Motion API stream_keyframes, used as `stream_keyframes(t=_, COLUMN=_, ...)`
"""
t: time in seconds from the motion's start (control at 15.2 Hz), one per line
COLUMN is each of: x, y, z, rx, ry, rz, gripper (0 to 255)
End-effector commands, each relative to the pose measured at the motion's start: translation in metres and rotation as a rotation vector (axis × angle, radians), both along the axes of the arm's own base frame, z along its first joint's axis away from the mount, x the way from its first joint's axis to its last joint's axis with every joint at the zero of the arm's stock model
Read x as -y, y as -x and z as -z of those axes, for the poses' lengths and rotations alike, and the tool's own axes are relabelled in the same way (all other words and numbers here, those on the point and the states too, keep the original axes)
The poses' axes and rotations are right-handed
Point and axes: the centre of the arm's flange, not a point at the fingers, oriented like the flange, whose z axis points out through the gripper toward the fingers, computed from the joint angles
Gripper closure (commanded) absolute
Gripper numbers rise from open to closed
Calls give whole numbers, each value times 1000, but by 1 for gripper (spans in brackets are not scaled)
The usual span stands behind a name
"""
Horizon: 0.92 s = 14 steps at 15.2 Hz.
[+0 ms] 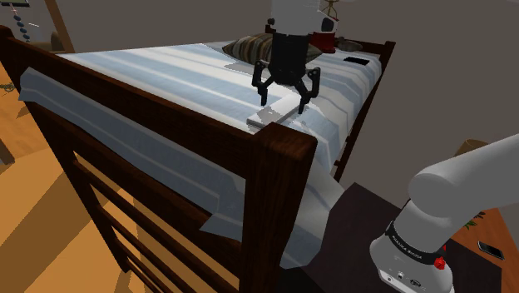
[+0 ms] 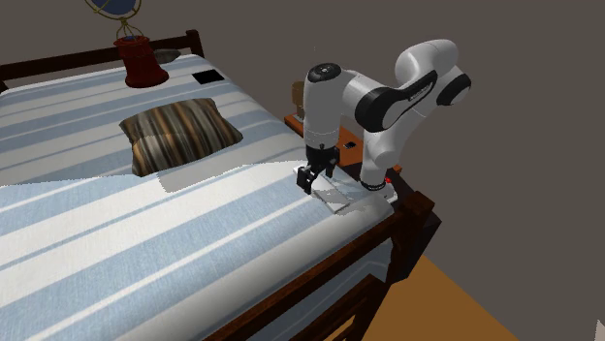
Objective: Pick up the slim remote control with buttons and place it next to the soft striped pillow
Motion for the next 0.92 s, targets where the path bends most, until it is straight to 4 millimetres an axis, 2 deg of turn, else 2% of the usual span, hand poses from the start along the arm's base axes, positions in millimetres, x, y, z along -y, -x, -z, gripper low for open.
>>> stream_keyframes(t=0.0, x=0, y=0, z=0, rx=0, ry=0, rz=0, gripper=0)
stream_keyframes(t=0.07, x=0, y=0, z=0, rx=0, ry=0, rz=0, gripper=0)
stream_keyframes(t=0.13, x=0, y=0, z=0, rx=0, ry=0, rz=0, gripper=255)
stream_keyframes(t=0.73, x=0, y=0, z=0, rx=0, ry=0, rz=0, gripper=255)
stream_keyframes(t=0.86, x=0, y=0, z=-10, rx=0, ry=0, rz=0, gripper=255)
